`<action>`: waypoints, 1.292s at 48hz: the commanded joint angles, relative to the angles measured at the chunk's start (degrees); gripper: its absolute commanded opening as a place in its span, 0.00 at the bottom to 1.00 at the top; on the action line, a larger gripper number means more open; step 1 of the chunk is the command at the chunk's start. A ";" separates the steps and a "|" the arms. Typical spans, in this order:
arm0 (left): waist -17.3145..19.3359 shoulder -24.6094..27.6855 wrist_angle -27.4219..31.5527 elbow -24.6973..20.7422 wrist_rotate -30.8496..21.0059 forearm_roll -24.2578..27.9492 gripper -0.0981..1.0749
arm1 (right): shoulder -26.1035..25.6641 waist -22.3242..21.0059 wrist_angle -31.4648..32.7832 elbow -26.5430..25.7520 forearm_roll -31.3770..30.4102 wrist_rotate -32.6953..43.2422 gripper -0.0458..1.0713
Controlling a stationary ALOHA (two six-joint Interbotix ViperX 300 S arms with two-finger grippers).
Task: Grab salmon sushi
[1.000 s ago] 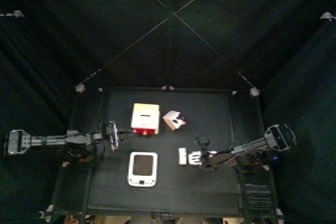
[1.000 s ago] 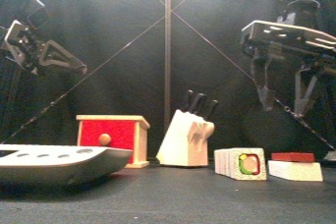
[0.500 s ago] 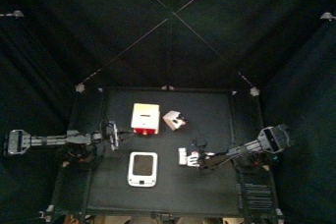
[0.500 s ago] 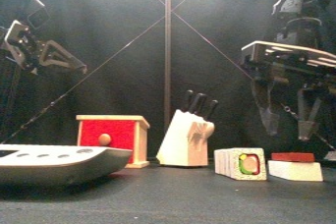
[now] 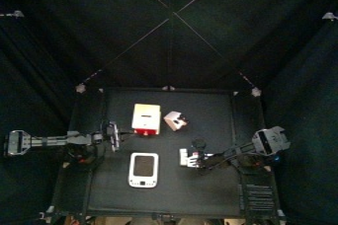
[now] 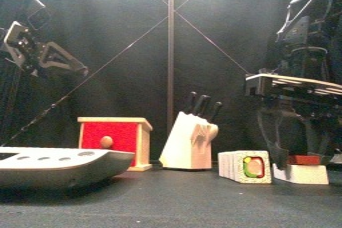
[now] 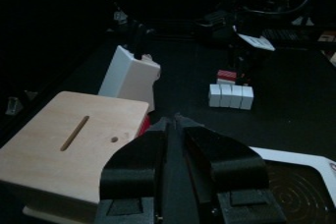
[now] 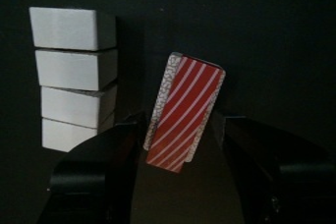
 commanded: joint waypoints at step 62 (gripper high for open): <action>0.18 0.00 -0.26 -0.62 0.00 -0.09 0.59 | -6.94 -0.88 2.55 -0.62 -2.99 0.00 0.58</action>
